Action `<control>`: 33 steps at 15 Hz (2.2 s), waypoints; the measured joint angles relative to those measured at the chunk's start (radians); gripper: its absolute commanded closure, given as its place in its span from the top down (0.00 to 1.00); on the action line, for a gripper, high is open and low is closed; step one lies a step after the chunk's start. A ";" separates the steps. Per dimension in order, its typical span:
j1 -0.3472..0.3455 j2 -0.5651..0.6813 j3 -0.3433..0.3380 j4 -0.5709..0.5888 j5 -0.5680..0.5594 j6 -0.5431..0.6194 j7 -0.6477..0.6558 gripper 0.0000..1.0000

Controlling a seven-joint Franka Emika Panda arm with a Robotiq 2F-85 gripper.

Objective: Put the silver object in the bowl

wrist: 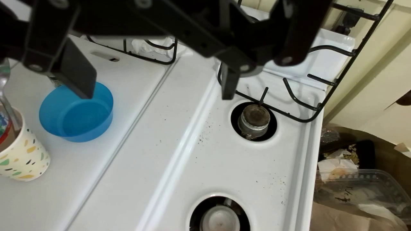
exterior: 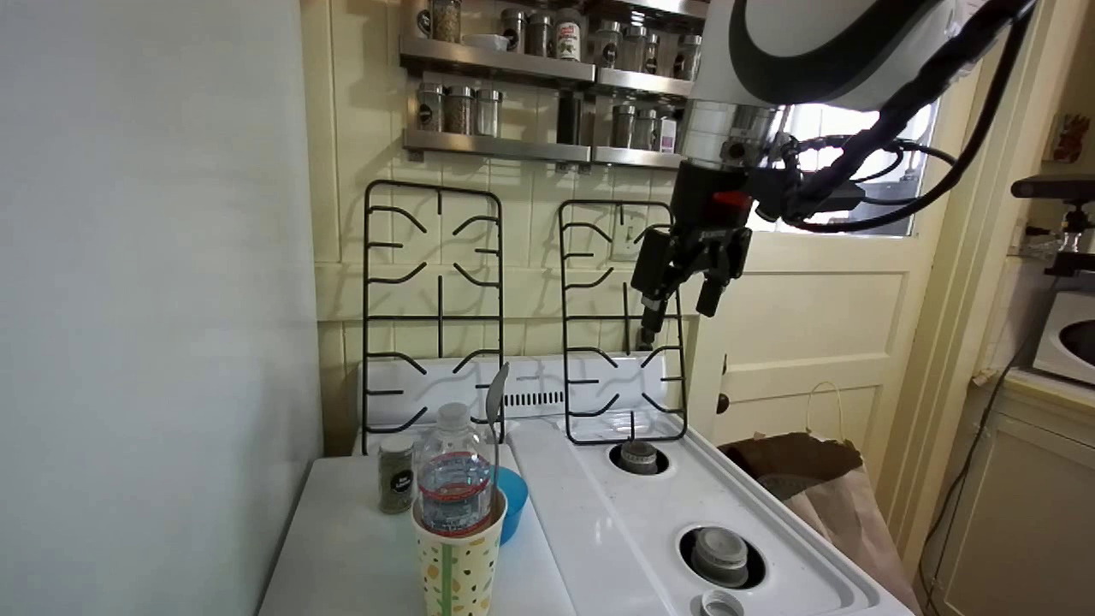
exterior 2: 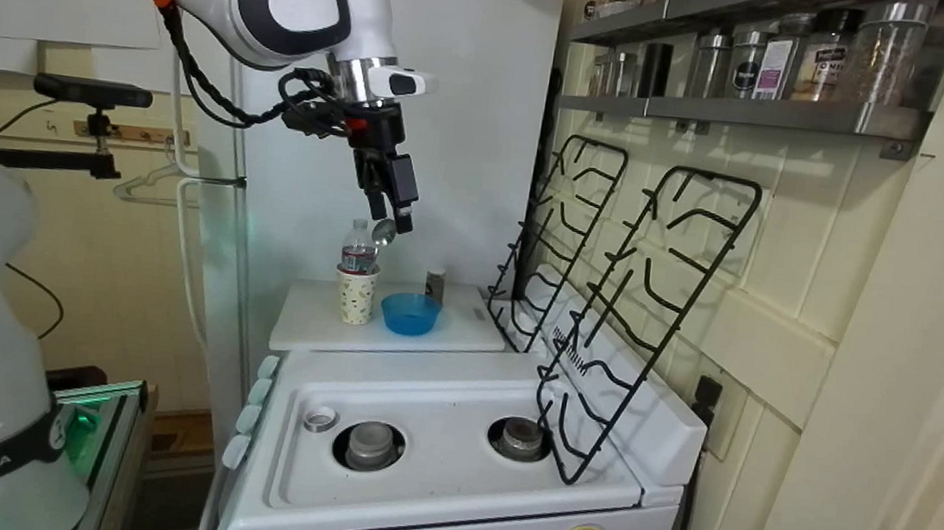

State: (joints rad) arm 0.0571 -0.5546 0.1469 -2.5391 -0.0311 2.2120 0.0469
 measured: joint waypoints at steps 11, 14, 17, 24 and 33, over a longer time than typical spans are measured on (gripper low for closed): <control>0.019 0.051 -0.020 -0.096 0.038 -0.004 0.024 1.00; 0.010 0.054 -0.065 -0.190 0.074 0.117 0.057 1.00; 0.001 0.075 -0.105 -0.243 0.122 0.259 0.073 1.00; -0.030 0.124 -0.096 -0.222 0.125 0.350 0.149 1.00; 0.031 0.315 -0.149 -0.234 0.288 0.272 0.044 1.00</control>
State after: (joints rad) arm 0.0884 -0.2400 -0.0023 -2.7732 0.2572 2.4845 0.0910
